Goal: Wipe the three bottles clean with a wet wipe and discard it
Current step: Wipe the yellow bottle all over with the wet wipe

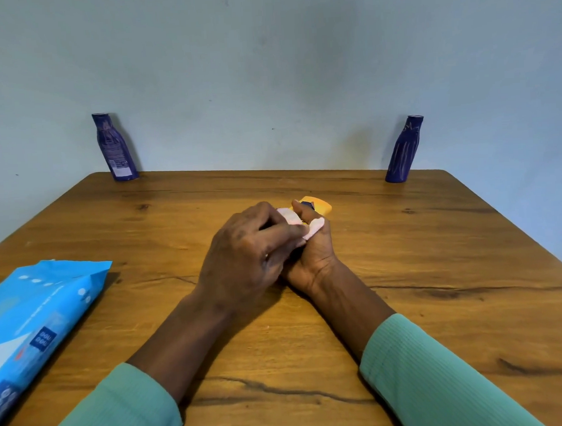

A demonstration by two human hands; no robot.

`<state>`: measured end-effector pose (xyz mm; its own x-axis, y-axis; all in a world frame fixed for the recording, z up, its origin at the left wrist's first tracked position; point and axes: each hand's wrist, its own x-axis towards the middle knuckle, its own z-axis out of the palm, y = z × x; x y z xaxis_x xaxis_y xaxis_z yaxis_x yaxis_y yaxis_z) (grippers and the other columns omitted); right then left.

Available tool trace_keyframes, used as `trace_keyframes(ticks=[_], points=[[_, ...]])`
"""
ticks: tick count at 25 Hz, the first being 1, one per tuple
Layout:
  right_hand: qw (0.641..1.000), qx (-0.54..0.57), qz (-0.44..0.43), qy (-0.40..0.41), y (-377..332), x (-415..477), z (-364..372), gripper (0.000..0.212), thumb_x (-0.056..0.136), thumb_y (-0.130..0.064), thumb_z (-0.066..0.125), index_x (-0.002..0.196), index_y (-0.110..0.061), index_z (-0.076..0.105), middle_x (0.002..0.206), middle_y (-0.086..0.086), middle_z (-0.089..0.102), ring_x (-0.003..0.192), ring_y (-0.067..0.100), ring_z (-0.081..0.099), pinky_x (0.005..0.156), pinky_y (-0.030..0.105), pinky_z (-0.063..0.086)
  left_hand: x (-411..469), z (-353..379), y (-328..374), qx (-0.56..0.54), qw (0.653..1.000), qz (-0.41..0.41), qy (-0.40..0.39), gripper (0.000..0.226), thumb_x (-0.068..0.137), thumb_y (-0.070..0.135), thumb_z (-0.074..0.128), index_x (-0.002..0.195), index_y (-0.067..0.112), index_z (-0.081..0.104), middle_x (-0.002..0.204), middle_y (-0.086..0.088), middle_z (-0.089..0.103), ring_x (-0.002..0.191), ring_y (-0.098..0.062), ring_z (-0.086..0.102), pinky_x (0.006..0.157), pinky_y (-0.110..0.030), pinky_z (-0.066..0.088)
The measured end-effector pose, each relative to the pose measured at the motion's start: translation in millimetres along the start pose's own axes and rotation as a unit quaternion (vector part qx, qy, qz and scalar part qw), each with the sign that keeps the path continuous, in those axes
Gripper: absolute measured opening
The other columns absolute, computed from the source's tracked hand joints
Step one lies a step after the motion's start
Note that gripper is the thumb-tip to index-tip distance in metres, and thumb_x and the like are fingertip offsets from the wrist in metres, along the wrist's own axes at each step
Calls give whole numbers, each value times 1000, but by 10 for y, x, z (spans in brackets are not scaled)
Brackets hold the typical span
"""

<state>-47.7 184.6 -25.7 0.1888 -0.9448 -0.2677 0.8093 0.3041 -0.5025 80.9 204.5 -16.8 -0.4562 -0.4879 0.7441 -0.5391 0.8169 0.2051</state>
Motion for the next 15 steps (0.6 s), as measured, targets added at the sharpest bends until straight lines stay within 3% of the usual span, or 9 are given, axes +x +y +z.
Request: trace_keyframes(ticks=[4, 6, 8, 10, 13, 15], points=[[1000, 4, -8, -7, -7, 16, -8, 60, 101, -42, 49, 60, -5, 71, 53, 5, 53, 34, 7, 38, 37, 16, 23, -27, -138, -284, 3, 997, -62, 46, 20, 92, 14, 77, 112, 14, 81, 93, -2, 66, 83, -9, 61, 67, -32, 53], [1000, -9, -14, 8, -11, -9, 12, 49, 100, -42, 52, 69, -8, 68, 55, 4, 54, 39, 9, 44, 39, 18, 28, -35, -111, -190, -8, 998, -56, 38, 20, 94, 16, 75, 113, 14, 80, 92, -3, 65, 82, -12, 62, 65, -33, 52], [1000, -7, -11, 15, -17, -42, 30, 39, 97, -43, 56, 77, -11, 64, 62, 5, 58, 53, 16, 56, 50, 23, 44, -23, -7, -7, -16, 1000, -17, 10, 19, 95, 19, 72, 111, 14, 80, 92, -6, 63, 81, -19, 62, 65, -37, 52], [1000, 8, 0, 9, -18, -42, 37, 38, 97, -43, 57, 78, -11, 63, 67, 6, 60, 63, 20, 60, 59, 28, 51, -1, 44, 43, -9, 1000, 8, -8, 19, 97, 20, 71, 113, 14, 80, 93, -7, 63, 81, -22, 62, 66, -39, 52], [1000, 4, -1, 7, -9, -26, 29, 36, 98, -44, 55, 80, -13, 60, 59, 2, 53, 46, 12, 51, 45, 21, 38, -5, -15, -131, -14, 999, -29, 25, 22, 97, 17, 73, 117, 14, 79, 93, -4, 64, 81, -15, 62, 67, -28, 51], [1000, 7, -7, 8, -1, -2, 12, 37, 100, -43, 51, 81, -12, 57, 51, 0, 50, 35, 7, 40, 36, 17, 25, -36, -45, -222, -18, 995, -85, 49, 23, 95, 19, 75, 118, 14, 79, 93, -2, 67, 81, -11, 63, 65, -29, 53]])
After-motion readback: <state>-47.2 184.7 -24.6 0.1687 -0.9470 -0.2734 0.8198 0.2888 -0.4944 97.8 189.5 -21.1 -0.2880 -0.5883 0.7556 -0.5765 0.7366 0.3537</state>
